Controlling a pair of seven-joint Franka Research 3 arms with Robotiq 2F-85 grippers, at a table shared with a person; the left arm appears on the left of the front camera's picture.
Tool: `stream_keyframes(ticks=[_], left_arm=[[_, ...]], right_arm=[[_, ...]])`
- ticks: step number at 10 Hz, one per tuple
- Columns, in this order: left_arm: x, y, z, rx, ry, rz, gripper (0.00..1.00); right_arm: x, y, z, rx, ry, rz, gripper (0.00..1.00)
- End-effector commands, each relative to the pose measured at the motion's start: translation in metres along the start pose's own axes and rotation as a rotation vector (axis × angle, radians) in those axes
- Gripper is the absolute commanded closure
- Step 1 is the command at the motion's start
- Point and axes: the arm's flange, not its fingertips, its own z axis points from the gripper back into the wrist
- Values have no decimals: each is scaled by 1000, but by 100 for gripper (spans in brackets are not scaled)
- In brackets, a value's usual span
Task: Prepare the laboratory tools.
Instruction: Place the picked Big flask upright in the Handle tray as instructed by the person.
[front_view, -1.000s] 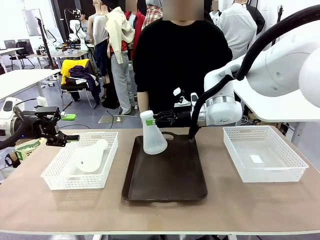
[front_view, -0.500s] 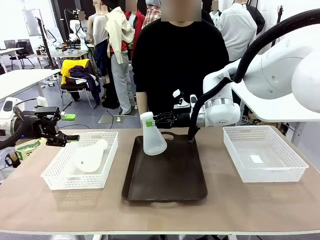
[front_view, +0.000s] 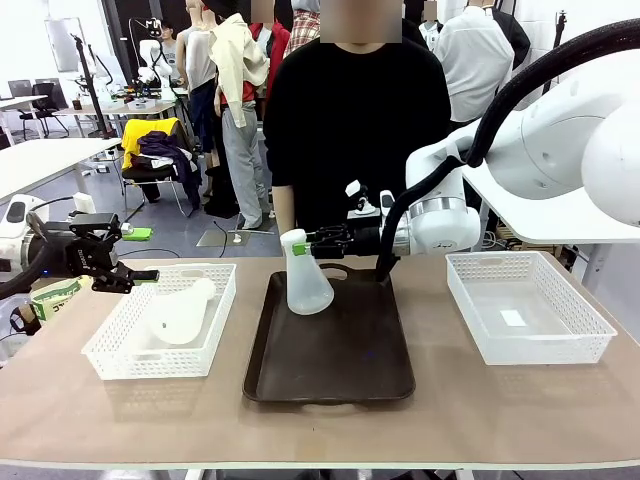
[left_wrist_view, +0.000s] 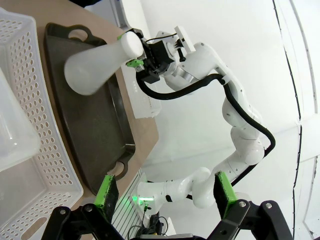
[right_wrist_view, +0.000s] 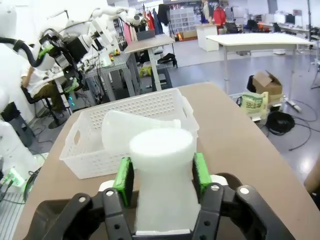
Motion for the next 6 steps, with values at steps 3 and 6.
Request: stream_keyframes(ticks=[3,6], left_arm=[[0,-2,1,-11,-7,-3,0],[0,-2,1,-11,-7,-3,0]], right_arm=[[2,6,12,-12,73,5,0],[11,13,42,-38,191,12,0]])
